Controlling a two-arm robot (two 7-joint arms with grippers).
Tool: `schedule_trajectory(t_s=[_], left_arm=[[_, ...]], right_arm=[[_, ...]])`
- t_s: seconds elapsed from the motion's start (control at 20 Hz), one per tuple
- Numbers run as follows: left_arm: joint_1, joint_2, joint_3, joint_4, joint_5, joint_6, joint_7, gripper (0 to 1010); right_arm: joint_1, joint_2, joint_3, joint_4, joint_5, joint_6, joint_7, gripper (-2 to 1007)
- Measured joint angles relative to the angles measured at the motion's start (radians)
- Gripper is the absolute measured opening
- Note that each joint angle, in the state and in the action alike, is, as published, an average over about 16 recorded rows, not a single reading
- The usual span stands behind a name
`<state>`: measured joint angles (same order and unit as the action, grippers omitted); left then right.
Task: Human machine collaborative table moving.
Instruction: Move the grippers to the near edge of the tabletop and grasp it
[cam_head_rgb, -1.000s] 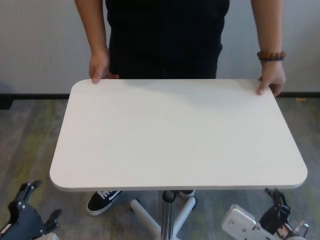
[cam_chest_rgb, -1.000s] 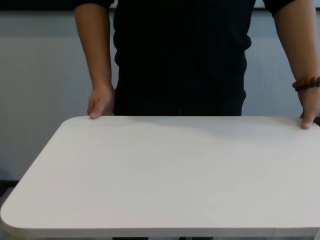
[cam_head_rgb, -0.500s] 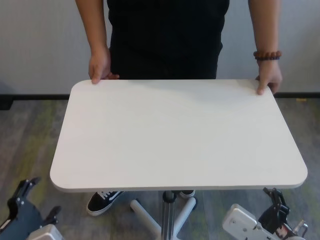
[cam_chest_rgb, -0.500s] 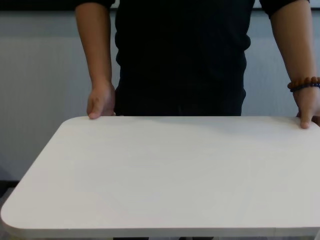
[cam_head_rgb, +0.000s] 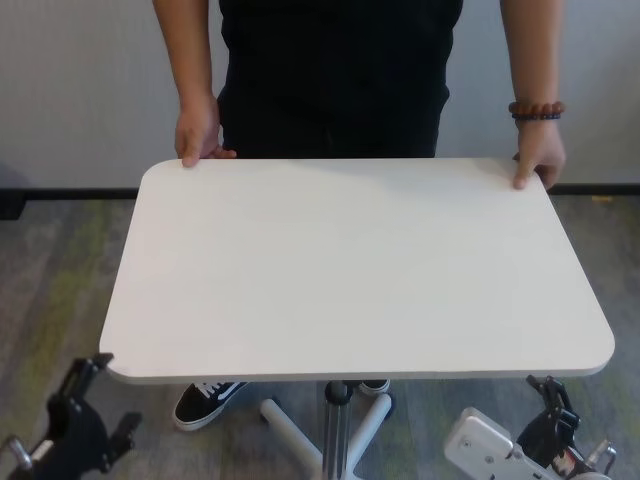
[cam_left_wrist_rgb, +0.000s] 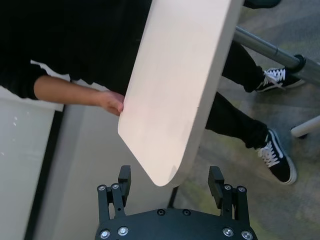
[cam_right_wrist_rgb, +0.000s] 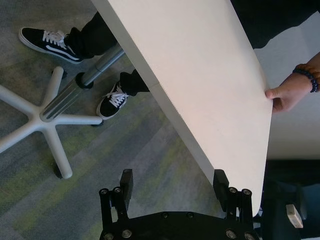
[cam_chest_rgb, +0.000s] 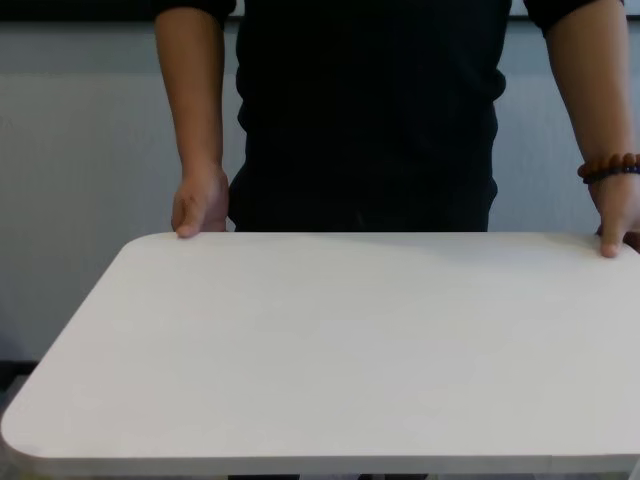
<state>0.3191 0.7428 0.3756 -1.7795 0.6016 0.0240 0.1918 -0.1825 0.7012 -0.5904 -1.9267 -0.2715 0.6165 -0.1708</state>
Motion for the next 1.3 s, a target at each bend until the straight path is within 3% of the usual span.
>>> schedule_trajectory(t_s=[0.25, 0.5, 0.85, 1.3], left_arm=[[-0.023, -0.032, 0.036, 0.019, 0.096, 0.029, 0.008, 1001], [-0.05, -0.068, 0.065, 0.043, 0.161, 0.05, -0.003, 1001], [-0.088, -0.113, 0.09, 0.066, 0.213, 0.071, -0.041, 1001], [-0.123, -0.145, 0.112, 0.071, 0.265, 0.086, -0.096, 1001]], right_arm=[[0.001, 0.001, -0.001, -0.001, 0.0, 0.003, 0.001, 1005], [0.001, 0.001, -0.001, -0.001, 0.0, 0.005, 0.001, 1005], [0.001, 0.002, -0.002, -0.002, 0.0, 0.006, 0.002, 1005], [0.002, 0.002, -0.002, -0.002, 0.0, 0.007, 0.002, 1005]])
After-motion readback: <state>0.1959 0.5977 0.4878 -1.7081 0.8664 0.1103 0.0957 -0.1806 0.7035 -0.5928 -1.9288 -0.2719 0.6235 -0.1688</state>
